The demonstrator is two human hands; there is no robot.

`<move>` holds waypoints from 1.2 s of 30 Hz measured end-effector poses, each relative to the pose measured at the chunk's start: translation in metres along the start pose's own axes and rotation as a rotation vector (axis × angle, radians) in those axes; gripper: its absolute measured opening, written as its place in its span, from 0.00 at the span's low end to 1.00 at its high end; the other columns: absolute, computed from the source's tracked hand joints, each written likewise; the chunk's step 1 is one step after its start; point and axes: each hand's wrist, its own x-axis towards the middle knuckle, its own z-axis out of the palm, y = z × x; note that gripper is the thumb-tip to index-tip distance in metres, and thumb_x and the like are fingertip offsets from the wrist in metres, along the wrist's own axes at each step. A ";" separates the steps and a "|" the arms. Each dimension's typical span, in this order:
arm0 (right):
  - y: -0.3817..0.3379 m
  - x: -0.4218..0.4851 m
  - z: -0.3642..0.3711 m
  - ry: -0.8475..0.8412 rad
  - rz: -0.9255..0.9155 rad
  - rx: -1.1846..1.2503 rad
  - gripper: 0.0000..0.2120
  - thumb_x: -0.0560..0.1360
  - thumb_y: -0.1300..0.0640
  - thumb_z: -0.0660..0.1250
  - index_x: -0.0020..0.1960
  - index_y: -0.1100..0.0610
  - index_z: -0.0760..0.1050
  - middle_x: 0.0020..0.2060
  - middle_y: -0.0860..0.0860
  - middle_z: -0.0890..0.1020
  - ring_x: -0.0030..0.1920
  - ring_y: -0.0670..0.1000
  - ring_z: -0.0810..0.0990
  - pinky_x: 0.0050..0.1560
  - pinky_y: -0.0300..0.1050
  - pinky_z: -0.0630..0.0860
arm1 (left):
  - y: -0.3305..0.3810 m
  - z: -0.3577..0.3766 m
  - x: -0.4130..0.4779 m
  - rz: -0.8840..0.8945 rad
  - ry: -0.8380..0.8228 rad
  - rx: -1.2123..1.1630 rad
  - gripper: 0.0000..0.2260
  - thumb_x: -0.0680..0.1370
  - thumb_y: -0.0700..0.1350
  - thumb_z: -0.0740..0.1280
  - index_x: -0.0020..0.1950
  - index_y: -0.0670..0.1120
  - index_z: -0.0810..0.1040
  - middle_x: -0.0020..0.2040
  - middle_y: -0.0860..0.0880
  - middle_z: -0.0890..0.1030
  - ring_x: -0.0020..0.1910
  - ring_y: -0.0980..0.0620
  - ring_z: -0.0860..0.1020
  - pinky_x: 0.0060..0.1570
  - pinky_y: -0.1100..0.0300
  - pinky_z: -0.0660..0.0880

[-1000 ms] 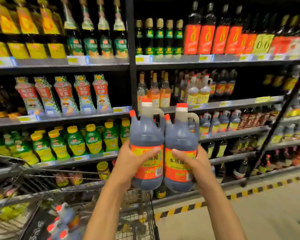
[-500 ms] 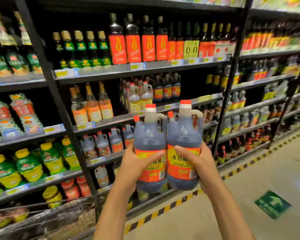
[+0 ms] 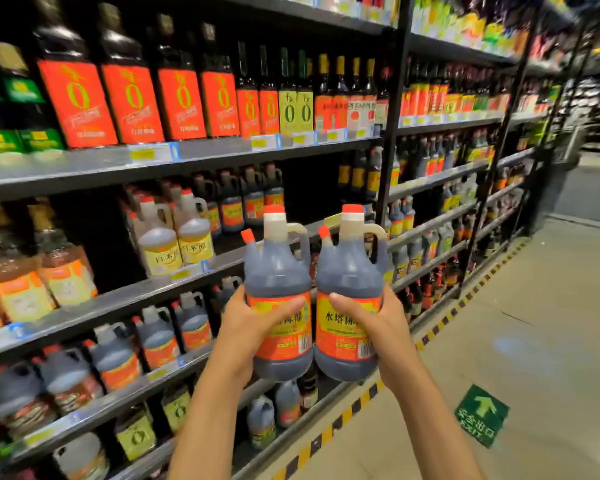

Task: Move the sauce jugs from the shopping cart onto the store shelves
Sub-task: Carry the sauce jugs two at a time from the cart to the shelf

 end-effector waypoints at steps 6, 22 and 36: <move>0.014 0.086 0.002 0.034 -0.014 -0.005 0.35 0.60 0.48 0.82 0.64 0.49 0.74 0.54 0.51 0.85 0.51 0.53 0.86 0.44 0.49 0.84 | -0.007 0.006 0.087 0.021 -0.054 -0.006 0.32 0.58 0.48 0.82 0.60 0.49 0.78 0.51 0.48 0.86 0.48 0.47 0.85 0.41 0.56 0.81; 0.085 0.295 0.009 -0.134 -0.010 0.039 0.35 0.59 0.50 0.81 0.63 0.51 0.74 0.53 0.51 0.85 0.51 0.52 0.86 0.46 0.48 0.83 | -0.053 -0.003 0.269 0.068 0.086 0.036 0.34 0.59 0.48 0.83 0.63 0.48 0.77 0.55 0.45 0.85 0.53 0.43 0.84 0.49 0.45 0.80; 0.137 0.467 0.053 -0.524 -0.191 -0.018 0.39 0.55 0.53 0.84 0.62 0.42 0.72 0.57 0.37 0.82 0.59 0.39 0.81 0.50 0.32 0.78 | -0.067 -0.033 0.366 0.253 0.556 0.335 0.36 0.55 0.53 0.81 0.62 0.53 0.74 0.54 0.60 0.83 0.52 0.61 0.82 0.43 0.68 0.78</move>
